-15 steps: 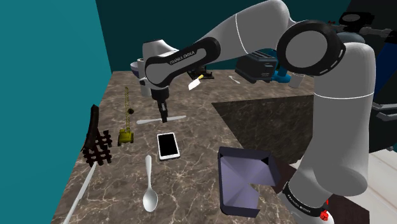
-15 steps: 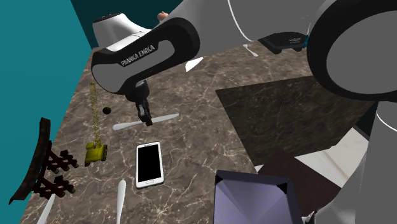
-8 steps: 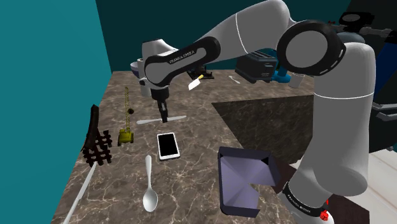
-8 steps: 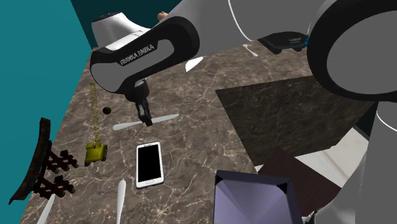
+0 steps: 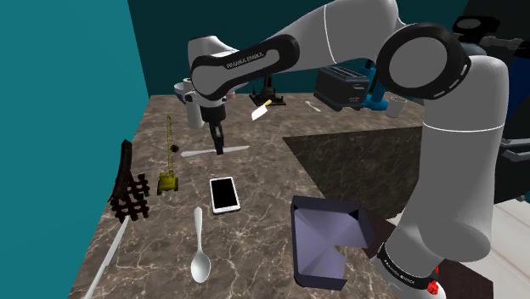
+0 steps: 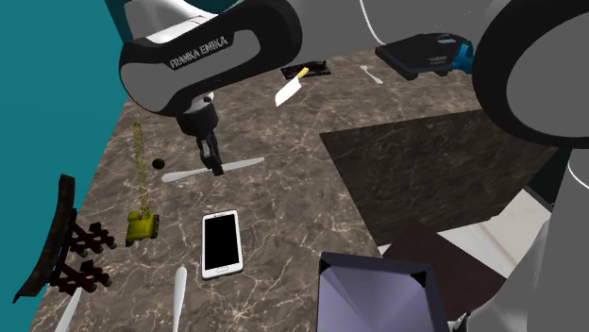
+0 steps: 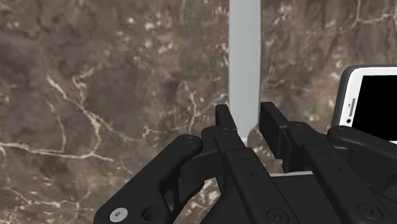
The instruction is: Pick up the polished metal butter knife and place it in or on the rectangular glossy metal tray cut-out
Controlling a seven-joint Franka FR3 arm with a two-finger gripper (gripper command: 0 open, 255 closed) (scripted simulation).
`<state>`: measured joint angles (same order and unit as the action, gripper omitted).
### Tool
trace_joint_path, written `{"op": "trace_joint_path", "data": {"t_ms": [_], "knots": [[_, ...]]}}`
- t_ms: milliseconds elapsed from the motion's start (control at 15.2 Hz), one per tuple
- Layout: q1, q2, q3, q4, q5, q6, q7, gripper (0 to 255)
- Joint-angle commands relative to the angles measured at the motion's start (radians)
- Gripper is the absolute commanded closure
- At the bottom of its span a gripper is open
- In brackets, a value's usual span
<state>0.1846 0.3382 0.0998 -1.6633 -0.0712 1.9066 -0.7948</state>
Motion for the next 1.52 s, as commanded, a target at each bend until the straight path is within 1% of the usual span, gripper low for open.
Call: {"op": "trace_joint_path", "data": {"t_ms": [0, 858, 1122, 1452], "knots": [[0.001, -0.007, 0.001, 0.015, 0.001, -0.023, 0.000, 255], [0.002, -0.033, 0.003, 0.143, 0.006, -0.177, -0.008, 255], [0.006, -0.202, 0.013, -0.087, 0.023, -0.115, 0.009, 255], [0.018, -0.398, 0.026, -0.326, 0.048, -0.071, 0.028, 255]]}}
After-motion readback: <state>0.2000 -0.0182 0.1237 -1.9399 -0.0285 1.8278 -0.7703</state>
